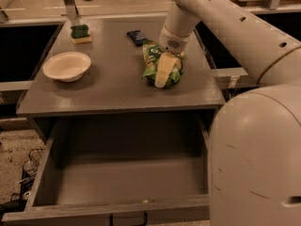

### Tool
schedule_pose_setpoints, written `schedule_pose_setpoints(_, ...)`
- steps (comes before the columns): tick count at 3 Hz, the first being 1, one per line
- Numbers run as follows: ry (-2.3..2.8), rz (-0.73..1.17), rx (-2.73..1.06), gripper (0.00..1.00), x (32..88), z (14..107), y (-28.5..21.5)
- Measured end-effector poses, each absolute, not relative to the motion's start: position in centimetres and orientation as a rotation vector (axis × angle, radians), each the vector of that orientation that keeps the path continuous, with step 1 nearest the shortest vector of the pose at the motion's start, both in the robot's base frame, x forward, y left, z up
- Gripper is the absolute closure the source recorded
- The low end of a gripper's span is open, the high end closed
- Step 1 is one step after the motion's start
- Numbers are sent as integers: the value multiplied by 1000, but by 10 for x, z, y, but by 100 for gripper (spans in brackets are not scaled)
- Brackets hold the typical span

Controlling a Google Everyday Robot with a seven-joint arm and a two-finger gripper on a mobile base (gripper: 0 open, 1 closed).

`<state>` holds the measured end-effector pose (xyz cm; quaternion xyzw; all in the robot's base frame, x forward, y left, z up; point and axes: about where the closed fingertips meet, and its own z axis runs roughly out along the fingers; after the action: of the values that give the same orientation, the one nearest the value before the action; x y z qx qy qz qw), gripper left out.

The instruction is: Place green rice chip bag into top drawer

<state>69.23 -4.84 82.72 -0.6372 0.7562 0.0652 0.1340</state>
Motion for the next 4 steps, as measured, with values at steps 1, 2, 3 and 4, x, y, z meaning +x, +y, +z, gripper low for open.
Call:
schedule_pose_setpoints(1, 2193, 190, -1848, 16, 692, 826, -48)
schedule_pose_setpoints(2, 2193, 190, -1848, 40, 692, 826, -48)
schedule_pose_setpoints(3, 2193, 190, -1848, 63, 692, 826, -48)
schedule_pose_setpoints(4, 2193, 190, -1848, 86, 692, 826, -48)
